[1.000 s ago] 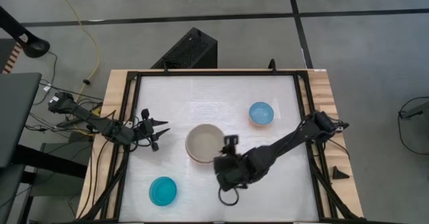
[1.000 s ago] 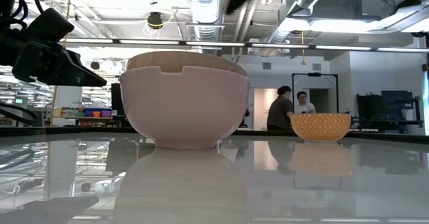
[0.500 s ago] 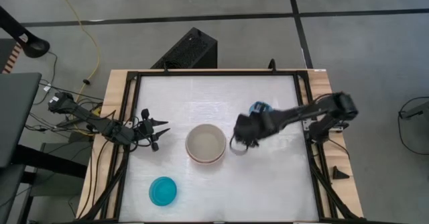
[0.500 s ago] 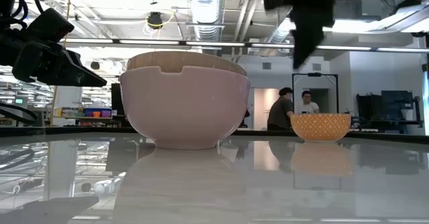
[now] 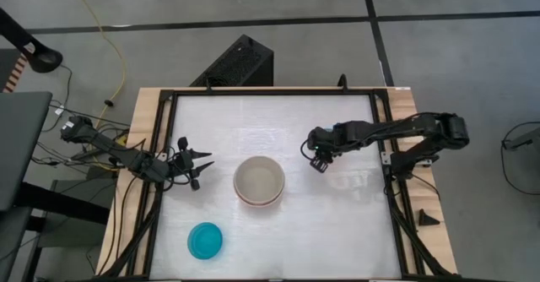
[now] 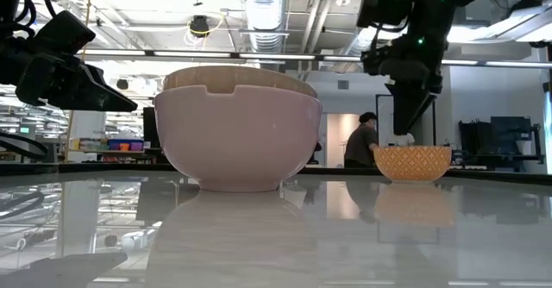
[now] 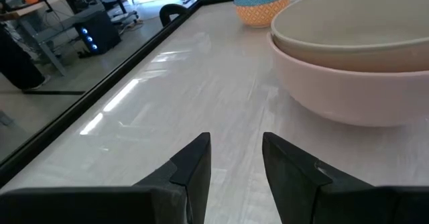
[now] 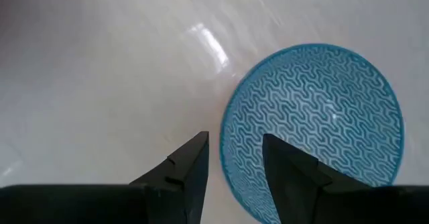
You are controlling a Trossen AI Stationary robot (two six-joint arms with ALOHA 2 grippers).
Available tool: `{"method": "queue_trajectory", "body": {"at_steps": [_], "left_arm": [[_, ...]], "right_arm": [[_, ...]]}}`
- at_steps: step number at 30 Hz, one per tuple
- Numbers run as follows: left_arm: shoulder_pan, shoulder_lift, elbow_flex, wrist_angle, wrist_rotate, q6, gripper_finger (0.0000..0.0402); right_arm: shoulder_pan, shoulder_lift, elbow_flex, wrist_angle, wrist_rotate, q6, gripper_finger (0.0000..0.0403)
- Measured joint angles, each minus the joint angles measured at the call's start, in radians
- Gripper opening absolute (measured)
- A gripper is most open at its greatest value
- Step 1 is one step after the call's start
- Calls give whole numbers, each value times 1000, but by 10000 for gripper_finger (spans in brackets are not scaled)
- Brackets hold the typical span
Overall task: Nest bowls inside each other
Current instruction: Stack the blue patterned bowl on the white bowl
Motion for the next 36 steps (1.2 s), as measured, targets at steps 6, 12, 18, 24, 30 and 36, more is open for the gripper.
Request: {"method": "queue_trajectory", "body": {"at_steps": [6,12,18,24,30,36], "left_arm": [[0,0,0,0,0,0,126],[0,0,0,1,0,0,125],[0,0,0,1,0,0,125],[0,0,0,2,0,0,125],[0,0,0,2,0,0,125],[0,0,0,1,0,0,125]], "right_arm": [[2,57,0,70,-25,3,171],[-7,146,0,74,-23,30,171],[-7,226,0,74,3,34,169],[-7,246,0,74,22,39,138],[-7,239,10,53,41,51,71],[-4,239,56,10,61,53,42]]}}
